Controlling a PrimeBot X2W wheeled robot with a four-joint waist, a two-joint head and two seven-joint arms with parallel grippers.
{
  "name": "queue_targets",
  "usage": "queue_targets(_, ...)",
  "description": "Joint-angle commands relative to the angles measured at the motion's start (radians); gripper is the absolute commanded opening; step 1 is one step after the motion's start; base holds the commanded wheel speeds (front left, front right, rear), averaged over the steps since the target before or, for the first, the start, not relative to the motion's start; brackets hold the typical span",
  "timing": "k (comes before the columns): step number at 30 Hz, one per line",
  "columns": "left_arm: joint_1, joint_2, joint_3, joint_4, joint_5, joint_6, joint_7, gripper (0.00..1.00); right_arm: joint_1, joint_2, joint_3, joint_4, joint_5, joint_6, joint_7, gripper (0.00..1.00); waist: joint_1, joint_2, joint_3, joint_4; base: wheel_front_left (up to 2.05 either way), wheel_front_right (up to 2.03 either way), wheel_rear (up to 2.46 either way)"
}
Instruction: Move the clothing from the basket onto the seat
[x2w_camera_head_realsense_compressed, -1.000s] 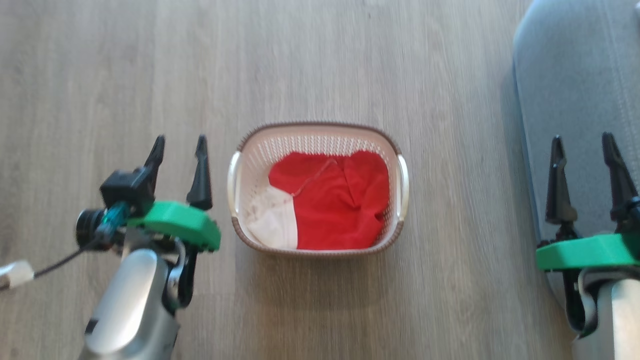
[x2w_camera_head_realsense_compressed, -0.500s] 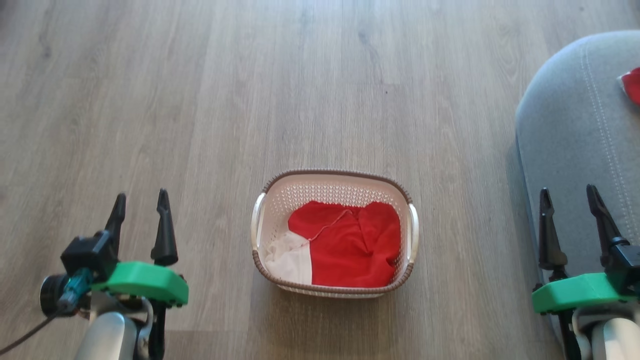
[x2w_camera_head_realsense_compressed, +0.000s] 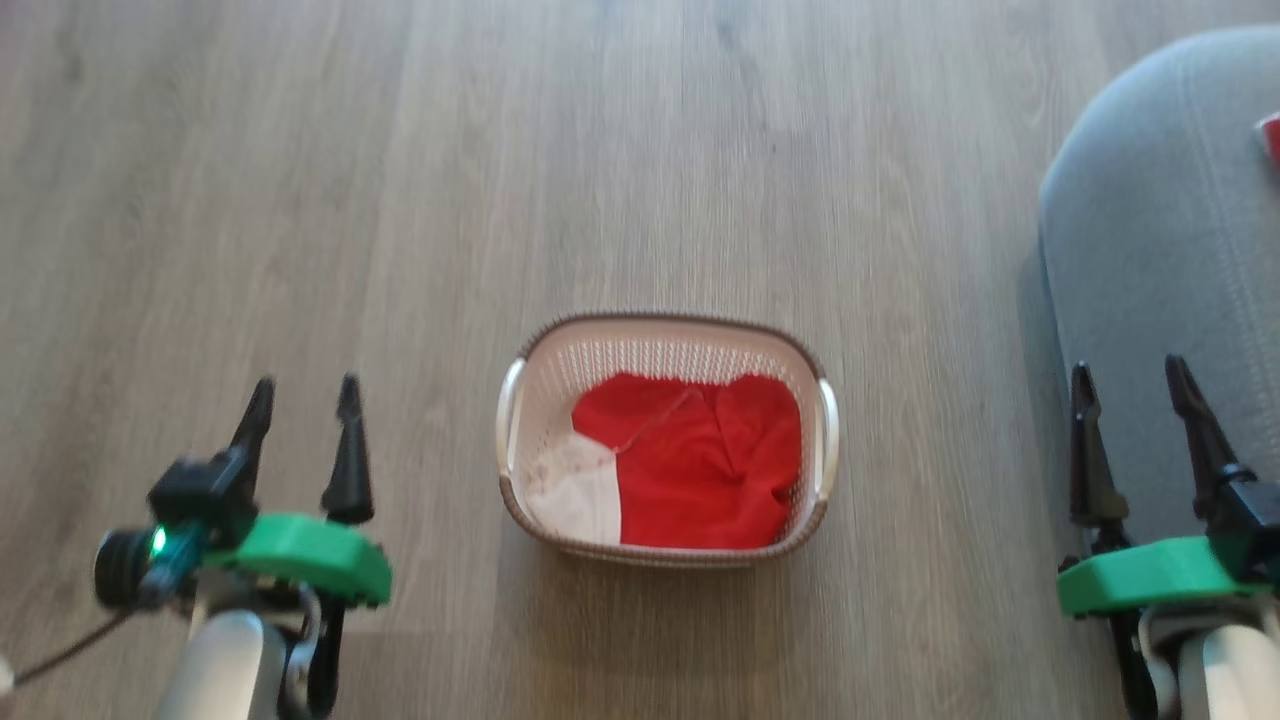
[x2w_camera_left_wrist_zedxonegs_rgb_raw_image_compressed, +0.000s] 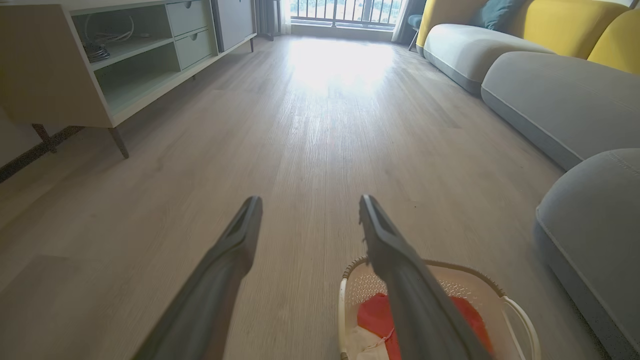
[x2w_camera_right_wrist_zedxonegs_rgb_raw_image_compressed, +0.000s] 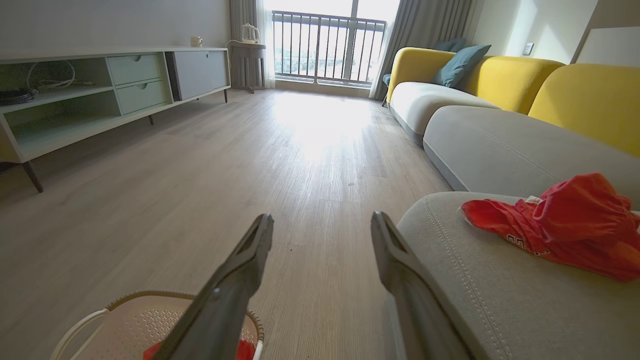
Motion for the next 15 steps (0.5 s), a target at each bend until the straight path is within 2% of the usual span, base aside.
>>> queue_targets(1,-0.092,0.032,0.015,-0.027,0.021,-0.010,0.015,1.00,-0.050,-0.005,0.026,-0.042,0.007,0.000,-0.007,1.00,0.0001,-0.0001,0.068,-0.020,0.00,0.00,0.00)
queue_targets(7,-0.282,0.062,-0.069,0.002,0.093,-0.044,0.120,1.00,-0.141,-0.005,0.053,-0.075,0.043,0.000,-0.007,1.00,0.0001,-0.0001,0.272,-0.082,0.00,0.00,0.00)
queue_targets(15,-0.571,0.096,-0.203,0.193,0.215,-0.119,0.315,1.00,-0.254,-0.005,0.095,-0.087,0.102,0.000,-0.007,1.00,0.0001,-0.0001,0.504,-0.191,0.00,0.00,0.00)
